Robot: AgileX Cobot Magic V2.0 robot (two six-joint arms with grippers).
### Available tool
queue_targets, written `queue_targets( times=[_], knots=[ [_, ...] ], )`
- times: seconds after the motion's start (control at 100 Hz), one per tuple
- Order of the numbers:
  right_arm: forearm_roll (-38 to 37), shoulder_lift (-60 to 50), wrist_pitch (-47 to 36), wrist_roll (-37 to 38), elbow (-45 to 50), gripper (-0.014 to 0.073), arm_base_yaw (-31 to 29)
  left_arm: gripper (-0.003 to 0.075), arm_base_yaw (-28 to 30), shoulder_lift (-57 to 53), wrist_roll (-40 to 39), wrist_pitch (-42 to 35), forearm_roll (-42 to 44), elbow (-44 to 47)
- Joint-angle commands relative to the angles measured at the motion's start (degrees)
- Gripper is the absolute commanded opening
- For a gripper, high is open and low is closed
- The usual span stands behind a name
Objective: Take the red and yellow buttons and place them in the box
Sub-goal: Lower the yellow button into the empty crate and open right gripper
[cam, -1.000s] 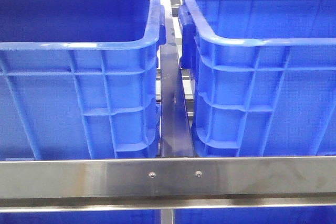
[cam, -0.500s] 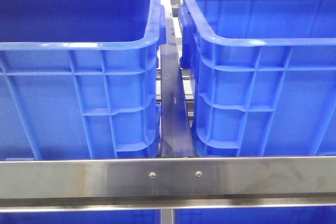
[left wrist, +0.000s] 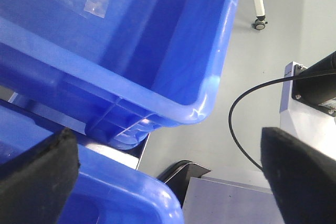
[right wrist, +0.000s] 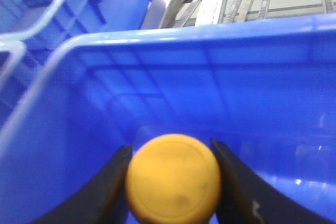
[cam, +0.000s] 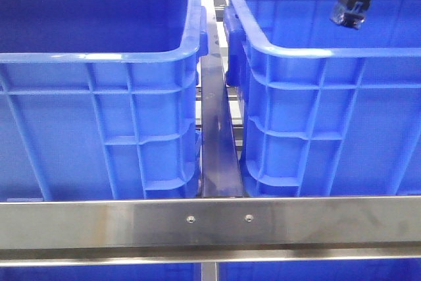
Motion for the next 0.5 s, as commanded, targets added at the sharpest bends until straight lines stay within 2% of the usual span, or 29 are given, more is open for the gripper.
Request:
queue_targets(
  times=[0.0, 0.49],
  knots=[
    [2.4, 1.0, 0.7, -3.2, -4.3, 0.0169, -0.4, 0.0661, -0.6, -2.7, -0.1, -0.5, -3.1, -1.9],
    [2.4, 15.4, 0.5, -9.8, -15.5, 0.0169, -0.4, 0.0661, -0.6, -2.7, -0.1, -1.7, -3.1, -1.9]
  ],
)
